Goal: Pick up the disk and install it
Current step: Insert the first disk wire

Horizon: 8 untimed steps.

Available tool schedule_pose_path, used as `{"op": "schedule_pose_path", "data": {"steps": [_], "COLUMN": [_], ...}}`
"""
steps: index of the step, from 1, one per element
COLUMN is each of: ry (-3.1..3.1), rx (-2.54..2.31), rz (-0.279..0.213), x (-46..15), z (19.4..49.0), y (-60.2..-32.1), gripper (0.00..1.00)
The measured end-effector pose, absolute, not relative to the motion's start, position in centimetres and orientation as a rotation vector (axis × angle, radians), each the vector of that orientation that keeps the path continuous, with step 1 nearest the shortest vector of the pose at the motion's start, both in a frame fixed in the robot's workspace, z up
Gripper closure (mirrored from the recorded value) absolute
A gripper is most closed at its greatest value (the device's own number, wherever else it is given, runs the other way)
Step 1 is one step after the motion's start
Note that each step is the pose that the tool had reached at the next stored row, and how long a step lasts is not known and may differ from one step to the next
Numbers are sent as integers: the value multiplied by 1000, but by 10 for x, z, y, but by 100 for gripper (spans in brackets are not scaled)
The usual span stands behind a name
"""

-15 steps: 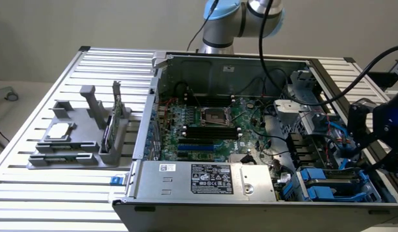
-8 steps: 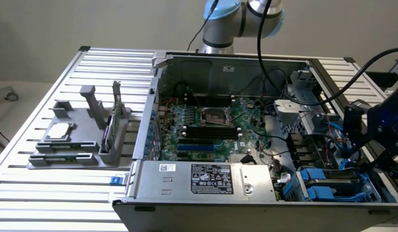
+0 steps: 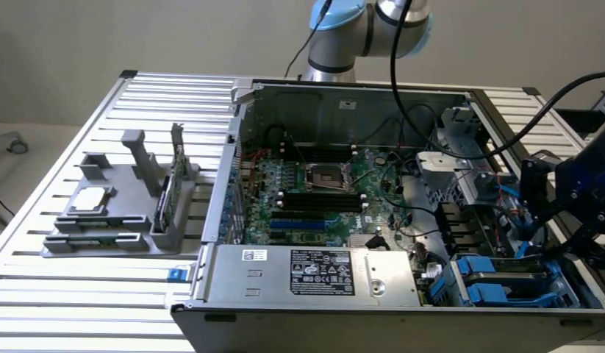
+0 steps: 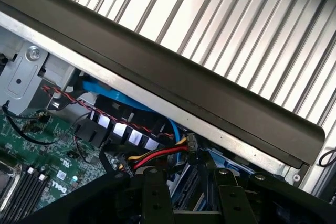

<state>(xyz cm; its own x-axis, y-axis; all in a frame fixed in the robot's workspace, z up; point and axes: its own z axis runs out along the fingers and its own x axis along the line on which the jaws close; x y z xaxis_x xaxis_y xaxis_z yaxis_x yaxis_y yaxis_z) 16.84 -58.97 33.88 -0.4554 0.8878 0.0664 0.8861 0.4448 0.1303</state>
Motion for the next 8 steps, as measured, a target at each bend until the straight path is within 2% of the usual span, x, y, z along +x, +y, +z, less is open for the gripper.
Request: {"op": "schedule_pose_path", "data": {"steps": [8], "ry": [2681], "rx": [1619], "rz": [233], "x": [173], "z": [339], "y": [-590], "gripper": [63]}}
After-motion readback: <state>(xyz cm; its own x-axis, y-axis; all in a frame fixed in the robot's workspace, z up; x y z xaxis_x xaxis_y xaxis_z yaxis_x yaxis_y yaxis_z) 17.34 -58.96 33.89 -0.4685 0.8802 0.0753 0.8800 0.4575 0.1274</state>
